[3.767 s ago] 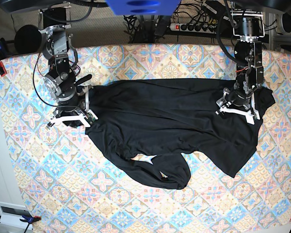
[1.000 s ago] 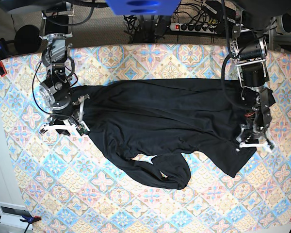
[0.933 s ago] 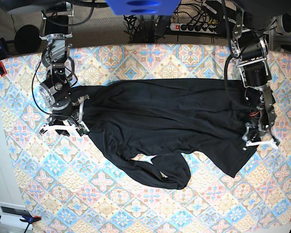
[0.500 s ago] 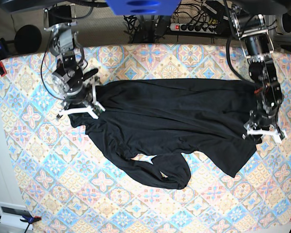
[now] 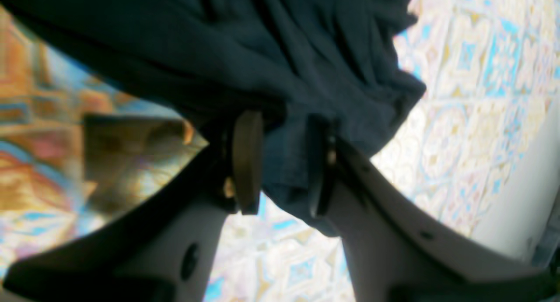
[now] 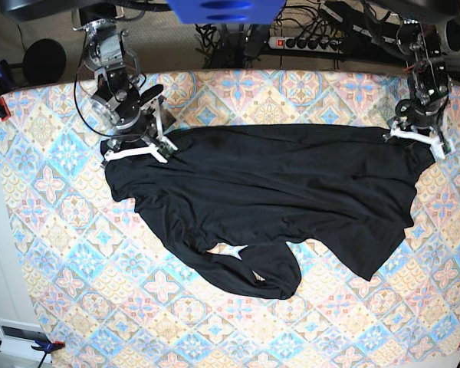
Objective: Layout the t-shirt on the table in an organized manner, then fold the t-shirt properly
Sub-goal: 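Pull the shirt edges apart with both grippers toward the robot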
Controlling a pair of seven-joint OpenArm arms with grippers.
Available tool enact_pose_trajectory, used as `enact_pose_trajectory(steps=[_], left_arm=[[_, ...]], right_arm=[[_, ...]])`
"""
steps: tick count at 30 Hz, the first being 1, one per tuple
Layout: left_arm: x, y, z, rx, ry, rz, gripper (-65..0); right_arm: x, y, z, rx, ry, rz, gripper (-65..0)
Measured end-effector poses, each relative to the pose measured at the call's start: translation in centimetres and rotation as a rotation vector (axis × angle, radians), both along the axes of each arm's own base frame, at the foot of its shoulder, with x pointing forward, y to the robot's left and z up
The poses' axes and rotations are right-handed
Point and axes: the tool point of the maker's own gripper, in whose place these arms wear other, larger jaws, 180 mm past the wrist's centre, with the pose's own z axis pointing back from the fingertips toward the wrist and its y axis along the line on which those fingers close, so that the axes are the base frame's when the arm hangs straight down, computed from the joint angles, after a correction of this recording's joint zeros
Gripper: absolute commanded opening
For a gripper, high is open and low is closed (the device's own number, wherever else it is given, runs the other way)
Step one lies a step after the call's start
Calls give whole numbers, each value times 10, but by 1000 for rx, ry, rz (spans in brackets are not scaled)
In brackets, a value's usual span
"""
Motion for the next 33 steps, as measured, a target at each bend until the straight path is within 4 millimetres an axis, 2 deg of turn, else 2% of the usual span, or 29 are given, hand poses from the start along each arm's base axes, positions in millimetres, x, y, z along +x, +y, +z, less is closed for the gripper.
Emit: enact_pose_trajectory(steps=[3, 6, 8, 15, 19, 21, 24, 27, 30, 33], left_arm=[[-7, 0, -13, -68, 10, 31, -320], [-15, 9, -29, -124, 27, 121, -319], [-14, 7, -37, -175, 28, 141, -319], [15, 17, -50, -239, -29, 207, -322], [26, 11, -57, -263, -48, 236, -334], [28, 10, -57, -267, -50, 237, -386], [28, 11, -57, -263, -48, 245, -536], [32, 12, -55, -274, -55, 246, -650], [39, 20, -47, -264, -60, 242, -650], [33, 29, -44, -295, -64, 273, -650]], right_arm=[[-3, 10, -1, 8, 4, 27, -486], [-2, 11, 0, 7, 2, 31, -486], [-2, 11, 0, 8, 2, 34, -484], [-4, 13, -1, 11, 6, 34, -484], [-24, 11, -13, 8, 56, 31, -484], [-29, 12, -16, 9, 69, 33, -483], [-29, 10, -15, 10, 65, 27, -481], [-30, 9, -17, 7, 71, 27, -454], [-28, 8, -16, 3, 67, 26, -408], [-24, 8, -14, -2, 57, 27, -390]])
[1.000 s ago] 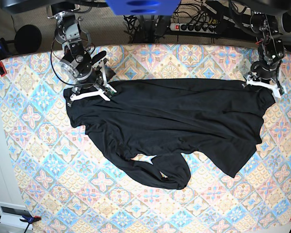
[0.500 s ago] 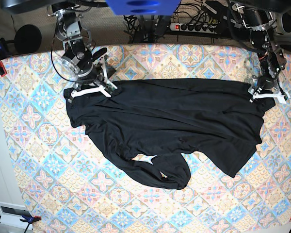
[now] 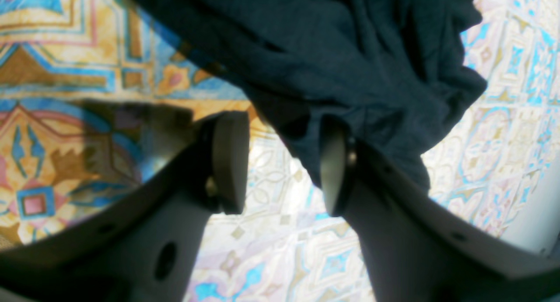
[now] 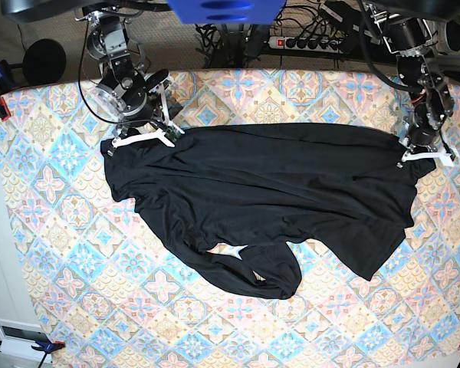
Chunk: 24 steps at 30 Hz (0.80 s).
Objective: Layout the t-shirt on the table in an organized manner, then fold the t-shirt properly
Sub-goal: 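Pull the shirt edges apart with both grippers toward the robot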
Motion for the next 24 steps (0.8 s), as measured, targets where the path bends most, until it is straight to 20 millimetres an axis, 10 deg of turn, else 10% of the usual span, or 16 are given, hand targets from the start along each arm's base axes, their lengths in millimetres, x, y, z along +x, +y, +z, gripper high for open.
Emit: enact_pose_trajectory(steps=[10, 17, 24], left_arm=[[-4, 34, 17, 28, -25, 81, -650], [-3, 35, 19, 32, -25, 74, -650], [-4, 48, 28, 52, -27, 76, -650]], right_arm=[[18, -3, -19, 10, 25, -8, -403], [16, -3, -21, 17, 31, -16, -650], [-35, -5, -20, -15, 82, 2, -650]])
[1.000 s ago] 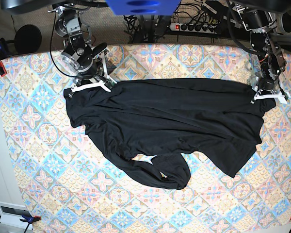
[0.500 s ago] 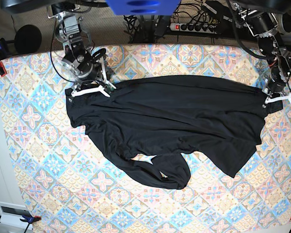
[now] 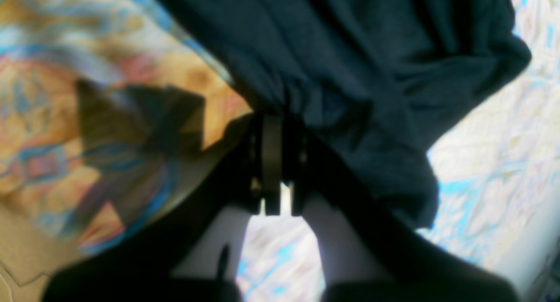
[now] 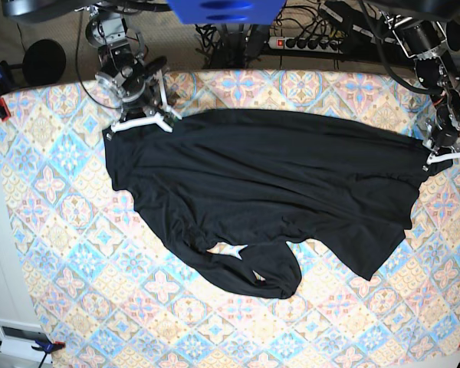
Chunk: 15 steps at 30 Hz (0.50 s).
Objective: Layout the t-shirt on the table in an organized manner, then fold the t-shirt properly
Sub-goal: 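Pull the shirt edges apart with both grippers toward the robot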
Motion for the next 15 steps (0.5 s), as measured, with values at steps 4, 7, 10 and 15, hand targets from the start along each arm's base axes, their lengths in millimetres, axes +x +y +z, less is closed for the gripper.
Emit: enact_pose_trajectory(steps=[4, 7, 10, 15], left_arm=[[-6, 19, 10, 33, -12, 43, -650], [-5, 26, 17, 48, -15, 40, -650], [-4, 31, 21, 62, -19, 39, -650], [-5, 32, 21, 71, -11, 39, -650]], right_arm=[[-19, 6, -3, 20, 28, 9, -650], [-30, 8, -5, 31, 41, 10, -650], [-37, 15, -6, 18, 50, 38, -650], [-53, 22, -8, -5, 88, 90, -650]])
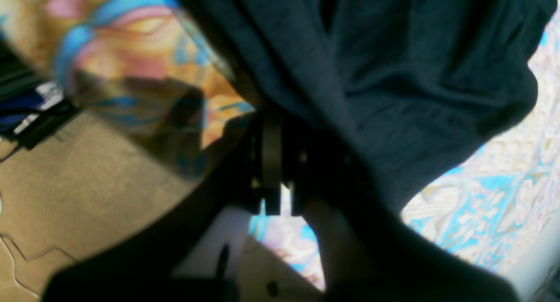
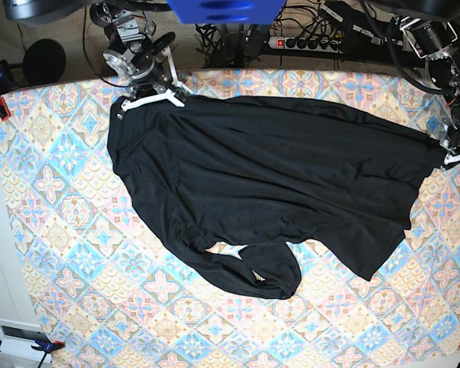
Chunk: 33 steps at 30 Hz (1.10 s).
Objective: Layout the t-shirt on the table in an organized manner, then fold the t-shirt properly
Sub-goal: 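Pull the shirt edges apart with both grippers toward the robot, then release the shirt with the left gripper and reach down the shirt side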
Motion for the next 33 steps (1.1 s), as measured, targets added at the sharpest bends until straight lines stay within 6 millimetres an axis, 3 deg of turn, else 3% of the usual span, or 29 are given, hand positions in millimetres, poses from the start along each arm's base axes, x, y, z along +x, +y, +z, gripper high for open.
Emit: enact_pose_trajectory(steps=[8, 14, 17, 19, 25, 27, 29, 33], left_arm=[[0, 0, 0, -1, 0, -1, -650], [7, -13, -3, 13, 30, -53, -643], [20, -44, 2, -33, 84, -205, -583], [30, -54, 15, -53, 59, -246, -533], [27, -55, 20, -61, 75, -265, -335], [38, -46, 33, -28, 38, -252, -278], [55, -40, 51, 1, -17, -243, -244], [86, -45, 80, 4, -115, -251, -243]], right_arm=[[-12, -1, -2, -72, 38, 58, -645], [-11, -9, -1, -98, 38, 44, -559], [-10, -17, 1, -165, 18, 66, -523], [-9, -20, 2, -195, 11, 79, -510], [-9, -23, 2, -213, 5, 83, -506], [-9, -23, 3, -215, 4, 82, -506], [-9, -23, 3, -217, 4, 82, -506], [-9, -24, 5, -222, 2, 84, -508]])
